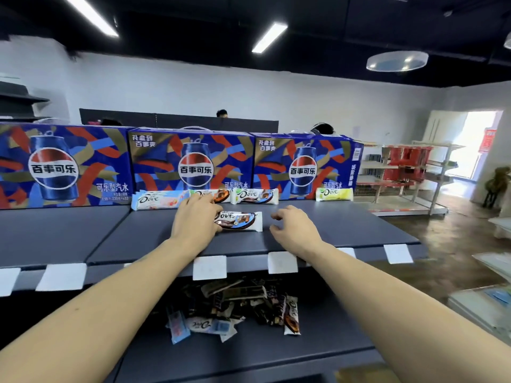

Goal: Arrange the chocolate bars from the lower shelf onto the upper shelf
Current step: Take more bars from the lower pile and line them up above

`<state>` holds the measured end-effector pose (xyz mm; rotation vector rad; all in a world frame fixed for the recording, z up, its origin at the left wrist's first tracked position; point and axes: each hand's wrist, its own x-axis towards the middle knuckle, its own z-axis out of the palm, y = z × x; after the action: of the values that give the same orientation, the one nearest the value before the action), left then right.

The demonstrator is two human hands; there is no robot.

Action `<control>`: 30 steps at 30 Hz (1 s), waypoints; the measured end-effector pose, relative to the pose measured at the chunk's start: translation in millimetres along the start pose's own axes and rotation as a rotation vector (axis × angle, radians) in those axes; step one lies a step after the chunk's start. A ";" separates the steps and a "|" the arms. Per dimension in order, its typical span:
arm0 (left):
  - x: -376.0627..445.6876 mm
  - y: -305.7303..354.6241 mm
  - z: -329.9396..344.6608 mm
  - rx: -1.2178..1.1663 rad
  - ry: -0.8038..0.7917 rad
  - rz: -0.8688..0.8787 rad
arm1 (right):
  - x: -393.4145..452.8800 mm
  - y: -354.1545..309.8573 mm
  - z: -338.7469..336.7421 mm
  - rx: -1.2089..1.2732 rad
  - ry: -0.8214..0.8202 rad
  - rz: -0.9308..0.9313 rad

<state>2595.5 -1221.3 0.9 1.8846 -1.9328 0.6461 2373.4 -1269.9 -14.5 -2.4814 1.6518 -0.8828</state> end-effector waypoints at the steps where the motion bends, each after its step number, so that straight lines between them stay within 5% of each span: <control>1: 0.1 7.9 -0.3 0.010 0.003 -0.009 | -3.4 6.9 -2.6 0.004 -0.007 -0.003; 12: 22.9 59.4 15.1 -0.040 -0.060 -0.099 | 4.8 56.0 -5.3 0.063 0.003 -0.018; 30: 132.5 50.9 84.3 -0.055 -0.142 -0.122 | 115.1 80.7 14.5 0.036 -0.017 -0.007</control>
<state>2543.8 -1378.1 0.9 2.0440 -1.8806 0.4299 2344.2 -1407.7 -3.0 -2.4661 1.6079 -0.8811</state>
